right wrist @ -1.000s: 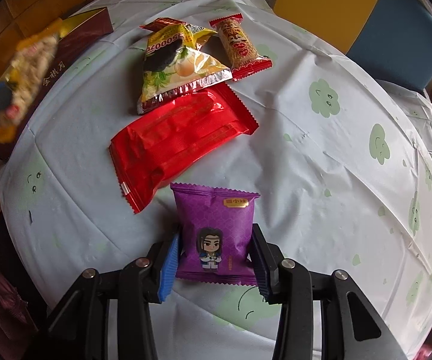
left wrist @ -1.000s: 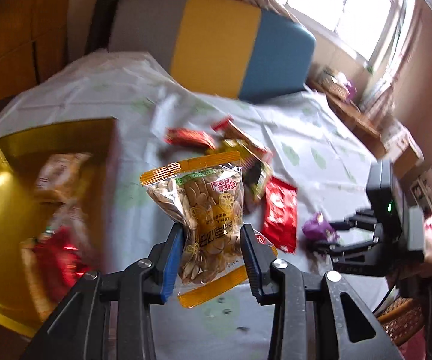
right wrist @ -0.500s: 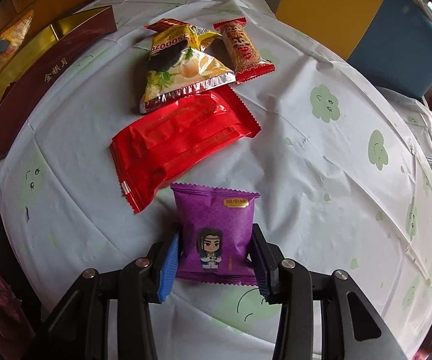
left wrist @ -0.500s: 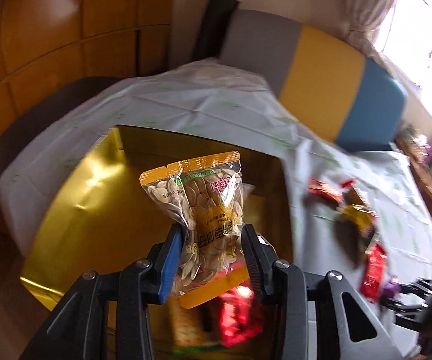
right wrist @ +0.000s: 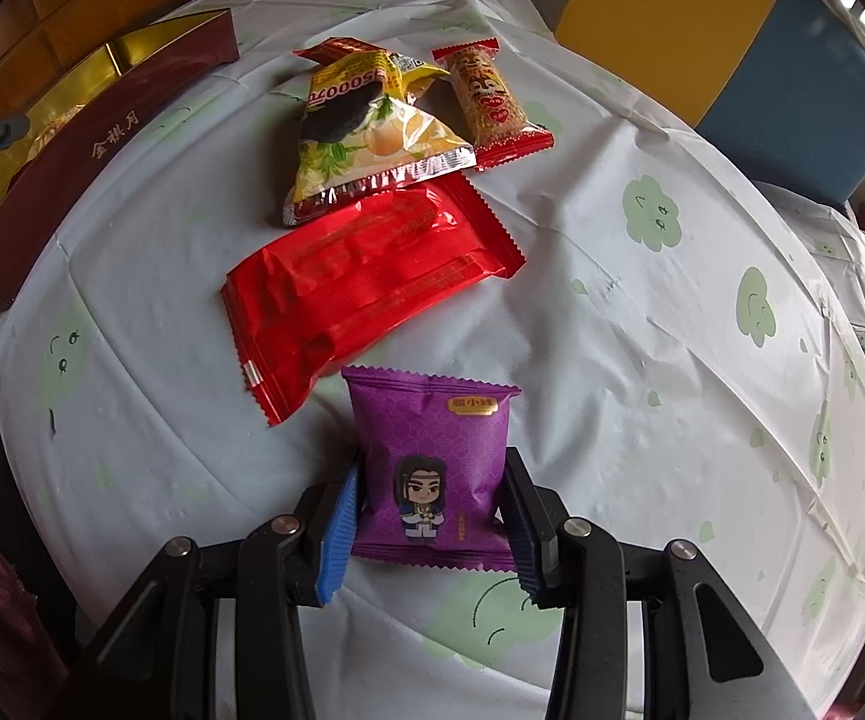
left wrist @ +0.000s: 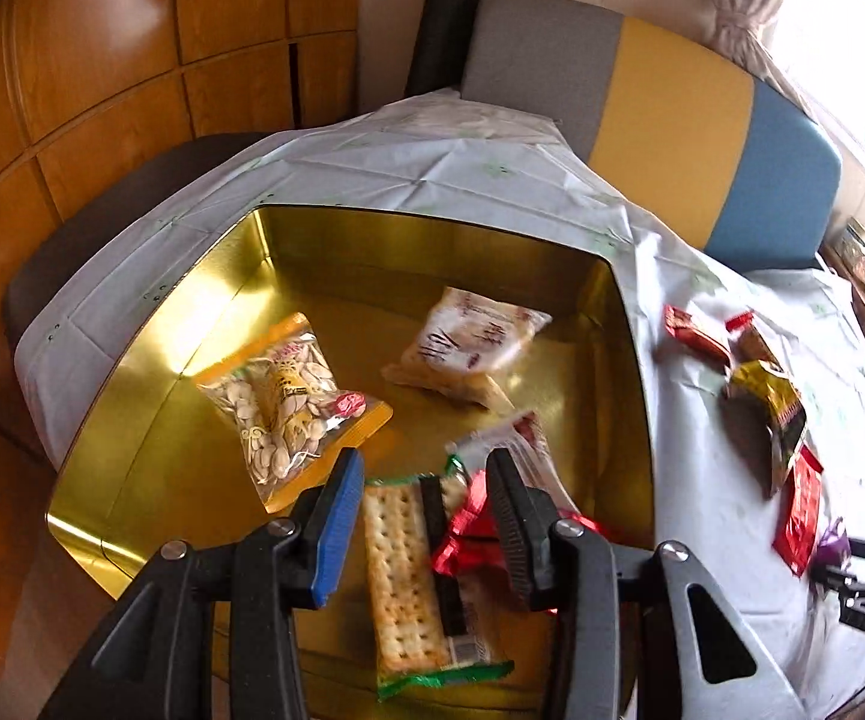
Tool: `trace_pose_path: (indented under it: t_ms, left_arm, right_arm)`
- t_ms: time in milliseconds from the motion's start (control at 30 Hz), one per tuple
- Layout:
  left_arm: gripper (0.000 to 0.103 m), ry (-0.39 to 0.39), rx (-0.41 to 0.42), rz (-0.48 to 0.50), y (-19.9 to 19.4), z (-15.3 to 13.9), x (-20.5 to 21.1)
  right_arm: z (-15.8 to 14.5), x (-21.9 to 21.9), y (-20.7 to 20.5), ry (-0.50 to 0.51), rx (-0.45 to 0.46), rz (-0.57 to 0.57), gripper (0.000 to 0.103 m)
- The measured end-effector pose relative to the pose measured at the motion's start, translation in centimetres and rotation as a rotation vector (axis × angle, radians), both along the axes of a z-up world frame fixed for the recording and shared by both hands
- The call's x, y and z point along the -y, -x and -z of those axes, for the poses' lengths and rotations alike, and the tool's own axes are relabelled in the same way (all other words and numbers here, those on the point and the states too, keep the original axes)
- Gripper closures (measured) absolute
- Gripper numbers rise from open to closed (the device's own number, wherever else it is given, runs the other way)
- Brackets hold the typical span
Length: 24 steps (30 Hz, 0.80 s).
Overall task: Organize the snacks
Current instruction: 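Carry the purple candy pack into the gold tray and open the right tool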
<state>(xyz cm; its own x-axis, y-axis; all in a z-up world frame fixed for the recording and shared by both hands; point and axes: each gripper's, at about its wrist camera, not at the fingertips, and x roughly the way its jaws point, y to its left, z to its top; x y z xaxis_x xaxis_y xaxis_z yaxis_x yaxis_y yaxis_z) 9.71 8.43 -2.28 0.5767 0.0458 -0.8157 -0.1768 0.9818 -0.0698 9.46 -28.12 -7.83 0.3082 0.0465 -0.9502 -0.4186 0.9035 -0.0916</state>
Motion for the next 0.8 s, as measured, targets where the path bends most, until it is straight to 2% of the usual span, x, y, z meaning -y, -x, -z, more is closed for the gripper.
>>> trace_pose_path:
  t_ms: [400,800]
  left_arm:
    - [0.060,-0.006,0.013,0.043,1.7,-0.9,1.6]
    - [0.060,0.000,0.036,0.068,3.4,-1.1,1.1]
  right_arm:
    - [0.0,0.0,0.1,0.008,0.013,-0.007,0.059]
    - [0.0,0.3,0.2,-0.016,0.019,0.014,0.059]
